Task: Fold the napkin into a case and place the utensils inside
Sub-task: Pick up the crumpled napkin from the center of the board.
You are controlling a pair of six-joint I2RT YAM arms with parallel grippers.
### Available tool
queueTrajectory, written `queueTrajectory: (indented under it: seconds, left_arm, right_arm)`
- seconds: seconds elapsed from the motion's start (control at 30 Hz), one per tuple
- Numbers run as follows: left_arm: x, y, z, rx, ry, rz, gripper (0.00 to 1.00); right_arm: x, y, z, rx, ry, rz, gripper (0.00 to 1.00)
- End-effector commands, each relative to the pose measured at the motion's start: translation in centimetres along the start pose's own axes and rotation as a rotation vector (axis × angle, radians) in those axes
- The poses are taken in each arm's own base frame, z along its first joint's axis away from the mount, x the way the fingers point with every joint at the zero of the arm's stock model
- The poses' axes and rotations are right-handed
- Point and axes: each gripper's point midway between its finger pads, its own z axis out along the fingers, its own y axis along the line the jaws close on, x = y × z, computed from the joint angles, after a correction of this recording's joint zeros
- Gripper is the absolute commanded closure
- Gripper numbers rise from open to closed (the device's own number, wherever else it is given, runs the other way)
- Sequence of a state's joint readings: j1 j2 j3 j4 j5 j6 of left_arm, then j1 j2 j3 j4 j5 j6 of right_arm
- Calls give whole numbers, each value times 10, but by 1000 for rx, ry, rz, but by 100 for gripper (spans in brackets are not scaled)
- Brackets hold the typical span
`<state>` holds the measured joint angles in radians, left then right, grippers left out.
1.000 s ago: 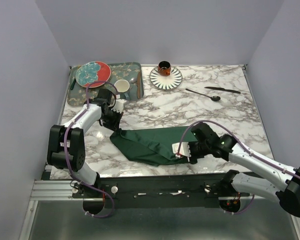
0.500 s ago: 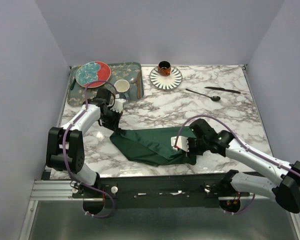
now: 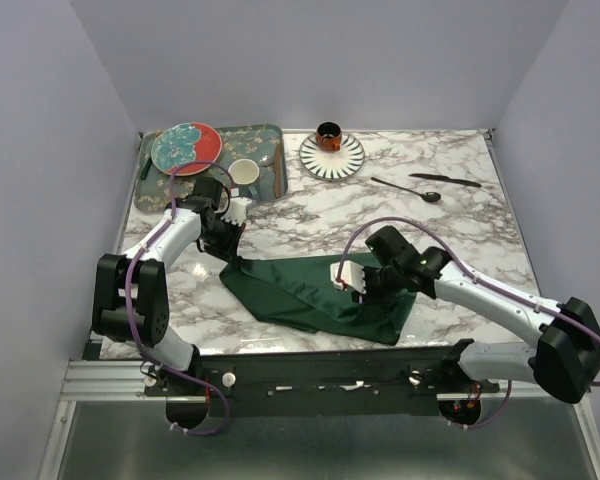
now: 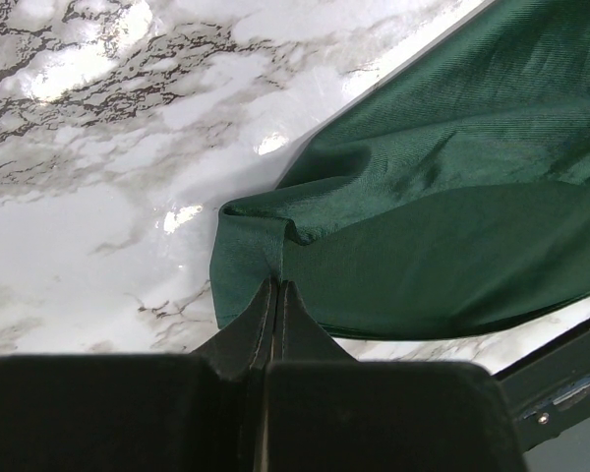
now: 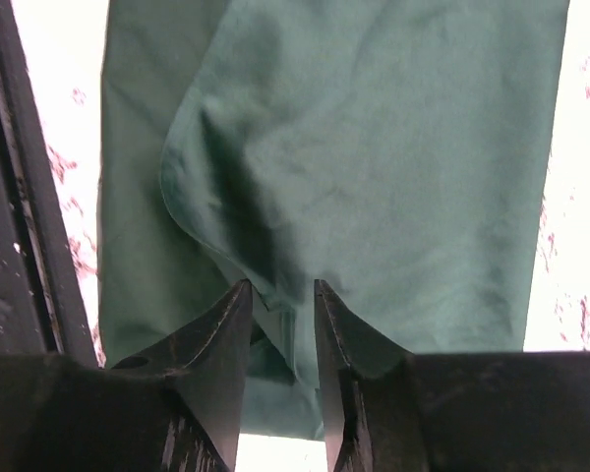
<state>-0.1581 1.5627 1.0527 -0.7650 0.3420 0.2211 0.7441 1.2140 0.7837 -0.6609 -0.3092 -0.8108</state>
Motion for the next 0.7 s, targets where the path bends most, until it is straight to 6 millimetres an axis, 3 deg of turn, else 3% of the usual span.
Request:
queueTrajectory:
  seconds: [0.0,0.1,0.4,0.47,0.5,0.53,0.67]
  left_arm:
    - [-3,1,-1,5,-8,11,100]
    - [-3,2,-1,6,-9,11,100]
    - [-2,1,1,12,-1,11,100]
    - [-2,1,1,13,-1,9,100]
    - [-2,1,0,15,-3,8,100]
    - [-2,0,-1,15,-6,11,100]
    - [-6,-3,-13,14,-39,37,100]
  right_arm:
    - [-5,6,6,-75,-15,13,62]
    - [3,7,12,-83,18,2,65]
    - [30,22,23,-136,91,-14,62]
    - [32,22,24,-131,95,-17,79]
    - [30,21,23,-124,90,-18,94]
    - [26,17,20,-110,79,-16,99]
    - [9,-5,-3,3,27,40,99]
